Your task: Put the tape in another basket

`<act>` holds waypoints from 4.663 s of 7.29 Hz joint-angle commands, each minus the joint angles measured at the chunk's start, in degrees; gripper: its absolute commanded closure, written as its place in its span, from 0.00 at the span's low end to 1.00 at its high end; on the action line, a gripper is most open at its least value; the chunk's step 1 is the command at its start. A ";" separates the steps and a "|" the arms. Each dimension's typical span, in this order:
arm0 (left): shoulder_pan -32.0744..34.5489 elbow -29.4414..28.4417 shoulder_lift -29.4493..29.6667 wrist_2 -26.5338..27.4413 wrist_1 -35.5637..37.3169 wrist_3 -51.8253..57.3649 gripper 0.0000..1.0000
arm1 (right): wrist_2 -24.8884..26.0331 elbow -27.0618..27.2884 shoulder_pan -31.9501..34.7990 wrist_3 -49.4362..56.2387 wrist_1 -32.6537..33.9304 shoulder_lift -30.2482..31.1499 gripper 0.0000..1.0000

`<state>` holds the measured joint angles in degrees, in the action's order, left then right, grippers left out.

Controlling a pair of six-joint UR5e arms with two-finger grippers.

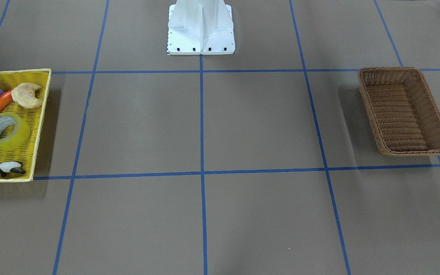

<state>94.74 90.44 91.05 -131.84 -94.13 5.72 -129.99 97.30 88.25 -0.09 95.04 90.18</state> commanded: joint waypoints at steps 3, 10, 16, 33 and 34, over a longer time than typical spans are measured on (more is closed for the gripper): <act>-0.09 0.35 -1.31 0.00 -1.93 -0.54 0.01 | -0.09 0.96 -0.09 0.00 0.06 -0.26 0.00; 0.00 0.00 -0.18 0.09 -19.60 -3.32 0.01 | -0.62 0.97 -1.67 -1.75 -16.64 -1.40 0.00; -1.05 -2.73 -1.67 0.00 -30.32 -3.17 0.01 | 3.32 1.23 -17.54 -15.63 -26.54 0.96 0.00; -1.23 -2.90 -2.55 0.00 -31.99 -3.26 0.01 | 4.75 -5.98 -27.34 2.90 -27.19 0.26 1.00; -1.23 -2.90 -2.55 0.00 -31.99 -3.26 0.01 | 3.96 -5.37 -27.34 2.90 -27.10 0.09 1.00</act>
<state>93.52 87.56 88.54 -131.84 -126.12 2.46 -125.44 91.46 60.95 2.85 67.88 90.37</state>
